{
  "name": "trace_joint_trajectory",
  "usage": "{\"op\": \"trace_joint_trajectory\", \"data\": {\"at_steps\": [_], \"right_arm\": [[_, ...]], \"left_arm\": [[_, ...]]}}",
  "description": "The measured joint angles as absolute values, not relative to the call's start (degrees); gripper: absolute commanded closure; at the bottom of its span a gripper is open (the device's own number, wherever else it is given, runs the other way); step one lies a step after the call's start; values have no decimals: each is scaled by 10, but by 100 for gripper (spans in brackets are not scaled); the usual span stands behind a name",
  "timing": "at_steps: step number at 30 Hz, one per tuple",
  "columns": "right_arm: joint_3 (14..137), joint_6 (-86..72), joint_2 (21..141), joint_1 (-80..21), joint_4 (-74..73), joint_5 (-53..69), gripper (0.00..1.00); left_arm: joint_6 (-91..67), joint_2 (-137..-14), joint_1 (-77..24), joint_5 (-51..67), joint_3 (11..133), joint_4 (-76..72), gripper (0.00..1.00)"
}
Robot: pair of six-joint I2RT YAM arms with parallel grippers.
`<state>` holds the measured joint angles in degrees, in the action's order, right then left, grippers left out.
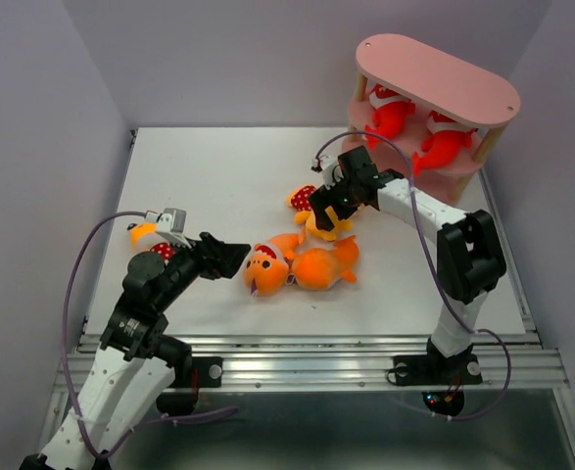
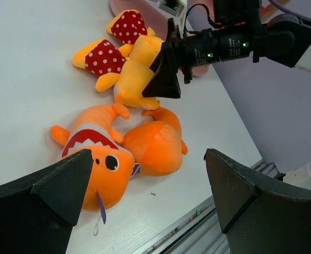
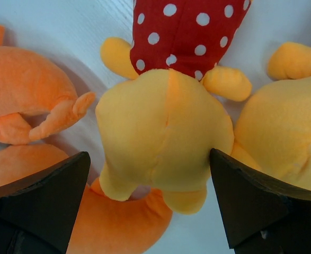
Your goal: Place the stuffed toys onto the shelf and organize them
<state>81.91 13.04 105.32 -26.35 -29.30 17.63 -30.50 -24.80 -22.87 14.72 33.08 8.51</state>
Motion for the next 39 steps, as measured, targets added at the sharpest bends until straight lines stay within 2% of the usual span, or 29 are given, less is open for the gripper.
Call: {"op": "trace_joint_trajectory", "data": {"at_steps": [2,4,5,6,7,9,10,14,17,26,31,35,39], "right_arm": [[819,125,1066,-268,-292,171,6],[819,121,1082,-271,-292,163,17],[819,120,1090,-271,-292,160,34],[819,118,1094,-271,-293,160,41],[819,118,1103,-271,-293,159,54],[819,119,1108,-271,-295,159,67],[819,120,1109,-271,-295,159,77],[819,122,1105,-271,-295,160,93],[819,124,1088,-271,-300,163,99],[819,137,900,-260,-314,257,99],[817,218,793,-255,-355,317,99],[786,329,731,-255,-390,286,99],[750,419,705,-255,-404,229,99]], "left_arm": [[-313,-242,-229,149,322,82,1],[-320,-238,-229,150,313,79,1],[-322,-237,-229,152,309,78,1],[-325,-237,-229,155,306,76,1],[-327,-237,-229,157,304,74,1],[-334,-238,-229,166,298,63,1],[-337,-239,-229,171,295,57,1],[-351,-252,-229,195,271,21,1],[-360,-272,-229,212,259,-8,1],[-332,-354,-233,224,287,-66,1],[-258,-395,-244,212,350,-72,1],[-252,-420,-246,216,419,-82,1],[-364,-464,-247,264,444,-156,1]]}}
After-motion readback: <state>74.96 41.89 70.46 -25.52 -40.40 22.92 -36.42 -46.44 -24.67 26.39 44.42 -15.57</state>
